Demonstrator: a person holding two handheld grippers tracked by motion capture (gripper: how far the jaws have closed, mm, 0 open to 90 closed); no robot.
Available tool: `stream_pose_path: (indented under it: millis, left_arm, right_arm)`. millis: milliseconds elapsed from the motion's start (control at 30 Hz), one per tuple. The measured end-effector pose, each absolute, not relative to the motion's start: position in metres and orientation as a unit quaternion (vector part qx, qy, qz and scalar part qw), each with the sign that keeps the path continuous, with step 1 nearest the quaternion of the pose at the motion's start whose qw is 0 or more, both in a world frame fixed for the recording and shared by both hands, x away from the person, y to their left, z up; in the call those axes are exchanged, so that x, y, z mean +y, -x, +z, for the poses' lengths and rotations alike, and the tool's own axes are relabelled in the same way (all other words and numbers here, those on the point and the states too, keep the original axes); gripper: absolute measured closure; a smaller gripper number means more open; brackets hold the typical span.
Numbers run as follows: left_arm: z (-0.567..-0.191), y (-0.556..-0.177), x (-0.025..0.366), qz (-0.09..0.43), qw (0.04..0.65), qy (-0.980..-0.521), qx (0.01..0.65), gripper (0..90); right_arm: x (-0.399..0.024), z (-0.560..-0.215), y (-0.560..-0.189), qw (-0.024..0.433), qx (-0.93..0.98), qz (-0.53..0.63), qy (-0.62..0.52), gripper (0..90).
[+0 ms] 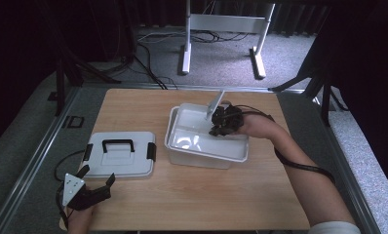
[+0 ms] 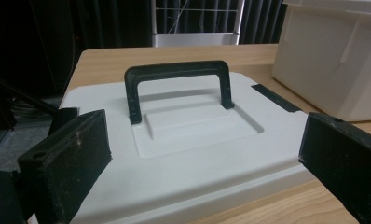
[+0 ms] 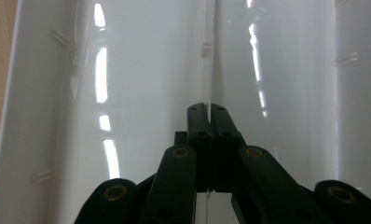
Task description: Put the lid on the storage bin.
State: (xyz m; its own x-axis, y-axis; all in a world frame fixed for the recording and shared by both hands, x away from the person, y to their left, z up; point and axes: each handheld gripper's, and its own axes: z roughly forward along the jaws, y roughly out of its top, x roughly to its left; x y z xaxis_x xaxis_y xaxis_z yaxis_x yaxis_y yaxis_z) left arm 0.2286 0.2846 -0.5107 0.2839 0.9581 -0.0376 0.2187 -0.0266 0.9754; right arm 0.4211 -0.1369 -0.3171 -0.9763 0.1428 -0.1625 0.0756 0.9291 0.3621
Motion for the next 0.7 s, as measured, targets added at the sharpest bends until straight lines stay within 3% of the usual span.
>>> stream_pose_path:
  millis: [700]
  left_arm:
    - [-0.511,-0.229,0.284,0.362,0.509,-0.617,0.479,1.9]
  right_arm:
    - [-0.124,-0.335,-0.462,0.055,0.983,0.167,-0.044,88.5]
